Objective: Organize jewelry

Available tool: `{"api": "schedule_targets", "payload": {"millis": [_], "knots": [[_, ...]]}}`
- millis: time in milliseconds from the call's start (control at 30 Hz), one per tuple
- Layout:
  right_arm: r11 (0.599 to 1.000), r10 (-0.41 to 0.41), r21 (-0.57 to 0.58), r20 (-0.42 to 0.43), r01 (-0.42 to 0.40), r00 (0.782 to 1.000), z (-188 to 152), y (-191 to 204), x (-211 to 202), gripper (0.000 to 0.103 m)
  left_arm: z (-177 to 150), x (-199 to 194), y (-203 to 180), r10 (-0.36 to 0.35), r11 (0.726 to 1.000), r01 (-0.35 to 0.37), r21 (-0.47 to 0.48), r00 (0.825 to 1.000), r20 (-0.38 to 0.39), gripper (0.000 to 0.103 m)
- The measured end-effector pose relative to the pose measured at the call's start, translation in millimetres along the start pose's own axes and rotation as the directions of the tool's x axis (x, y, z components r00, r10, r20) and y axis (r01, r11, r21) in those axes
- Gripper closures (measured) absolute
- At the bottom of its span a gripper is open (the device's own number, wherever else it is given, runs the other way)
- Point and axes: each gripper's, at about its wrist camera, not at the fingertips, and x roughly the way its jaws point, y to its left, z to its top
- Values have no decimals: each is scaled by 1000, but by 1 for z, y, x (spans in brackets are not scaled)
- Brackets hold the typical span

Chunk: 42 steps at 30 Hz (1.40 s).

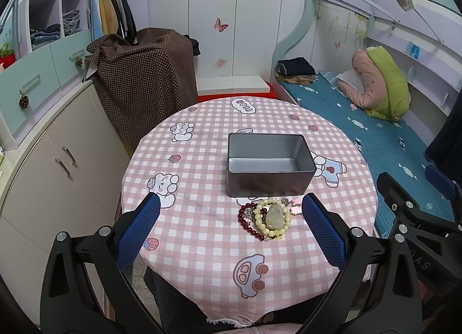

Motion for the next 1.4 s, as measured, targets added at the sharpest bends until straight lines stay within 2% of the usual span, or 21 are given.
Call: {"api": "schedule_targets", "payload": {"millis": [433, 767, 1000, 1067, 1267, 1400], "knots": [[1000, 3, -4, -50, -3, 999, -5, 0, 20, 7, -2, 23, 10, -4, 1000, 4, 0, 999, -54, 5], [1000, -5, -15, -178, 2, 984, -22, 0, 62, 7, -12, 63, 25, -23, 1000, 21, -12, 988, -154, 5], [997, 59, -24, -296, -70, 953, -41, 13, 97, 9, -28, 106, 37, -31, 999, 25, -27, 965, -261, 5], [994, 89, -25, -328, -103, 940, -45, 19, 106, 18, -31, 114, 40, -31, 999, 24, -30, 960, -278, 5], [981, 177, -3, -409, -196, 895, -55, 38, 125, 31, -36, 130, 48, -32, 999, 25, -26, 950, -310, 6], [979, 179, -8, -438, -203, 881, -58, 47, 135, 35, -37, 137, 51, -33, 999, 28, -22, 948, -317, 6]]}}
